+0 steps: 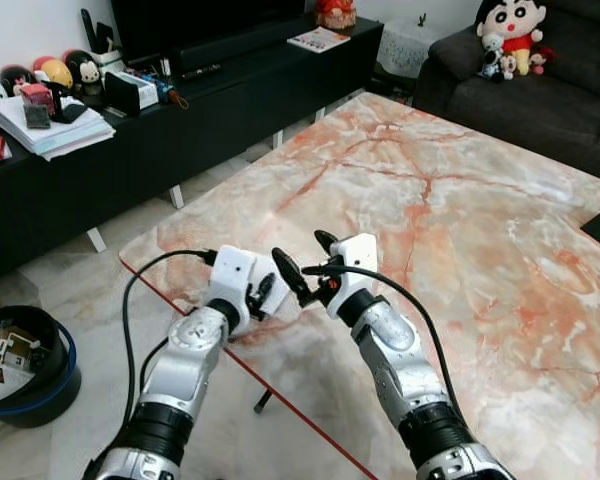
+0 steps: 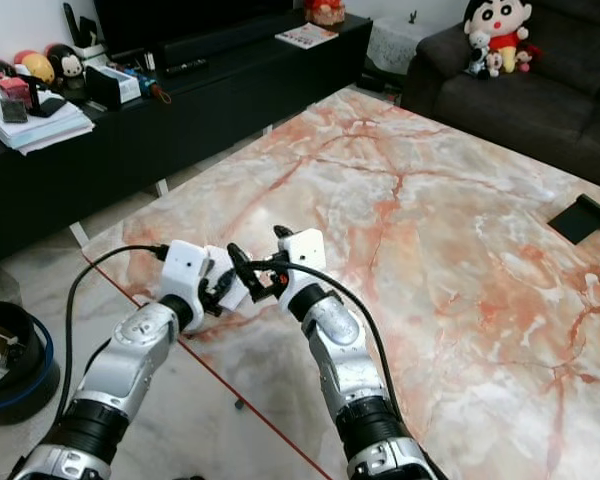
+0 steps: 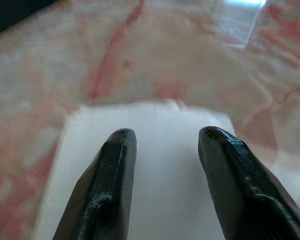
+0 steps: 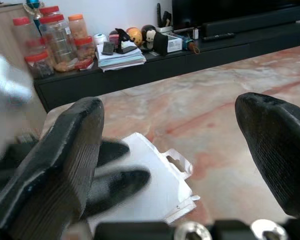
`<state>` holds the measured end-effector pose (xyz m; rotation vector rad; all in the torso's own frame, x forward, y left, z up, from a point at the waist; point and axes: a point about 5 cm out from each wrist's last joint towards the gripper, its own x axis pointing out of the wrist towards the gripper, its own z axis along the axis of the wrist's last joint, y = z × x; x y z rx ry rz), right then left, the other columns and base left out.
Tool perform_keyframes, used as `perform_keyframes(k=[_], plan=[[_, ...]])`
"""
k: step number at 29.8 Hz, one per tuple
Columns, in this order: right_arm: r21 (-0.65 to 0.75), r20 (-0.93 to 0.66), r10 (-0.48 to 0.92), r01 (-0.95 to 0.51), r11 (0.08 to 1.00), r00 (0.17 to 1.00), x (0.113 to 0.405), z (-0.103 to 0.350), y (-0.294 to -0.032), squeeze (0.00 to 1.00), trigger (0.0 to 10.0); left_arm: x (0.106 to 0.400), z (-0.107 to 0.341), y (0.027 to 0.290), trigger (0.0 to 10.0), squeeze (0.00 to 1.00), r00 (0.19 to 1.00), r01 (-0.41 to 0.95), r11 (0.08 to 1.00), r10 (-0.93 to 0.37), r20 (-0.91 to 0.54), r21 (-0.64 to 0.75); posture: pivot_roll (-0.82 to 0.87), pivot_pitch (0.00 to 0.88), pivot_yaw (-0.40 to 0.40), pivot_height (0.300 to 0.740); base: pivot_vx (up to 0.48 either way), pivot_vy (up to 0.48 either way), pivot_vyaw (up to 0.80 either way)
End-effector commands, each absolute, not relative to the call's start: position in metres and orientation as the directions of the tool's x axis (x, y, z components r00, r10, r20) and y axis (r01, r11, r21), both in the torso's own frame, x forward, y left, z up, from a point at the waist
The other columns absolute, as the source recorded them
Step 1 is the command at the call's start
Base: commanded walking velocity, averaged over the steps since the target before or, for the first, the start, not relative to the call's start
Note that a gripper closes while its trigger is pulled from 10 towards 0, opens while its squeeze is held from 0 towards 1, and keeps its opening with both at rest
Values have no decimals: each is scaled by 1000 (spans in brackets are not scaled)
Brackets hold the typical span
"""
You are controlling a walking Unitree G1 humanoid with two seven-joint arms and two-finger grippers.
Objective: Picking trash to rubbish bin
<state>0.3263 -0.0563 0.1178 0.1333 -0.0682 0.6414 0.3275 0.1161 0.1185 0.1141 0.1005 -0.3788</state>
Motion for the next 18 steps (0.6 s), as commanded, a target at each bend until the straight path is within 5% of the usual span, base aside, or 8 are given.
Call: perform_keyframes(k=[1, 11, 18], plan=[[98, 113, 587, -597, 797, 802, 328, 120, -57, 0, 10000, 326, 130, 118, 10000, 0, 928, 371, 912, -361, -89, 176, 35, 75, -72, 740, 0, 0, 0], [112, 101, 591, -599, 793, 800, 327, 116, -51, 0, 10000, 302, 154, 120, 10000, 0, 885, 411, 680, -457, -87, 608, 59, 96, -69, 740, 0, 0, 0], [112, 91, 593, -600, 792, 800, 327, 114, -50, 0, 10000, 285, 156, 108, 10000, 0, 800, 508, 479, -570, -187, 716, 70, 101, -69, 740, 0, 0, 0]])
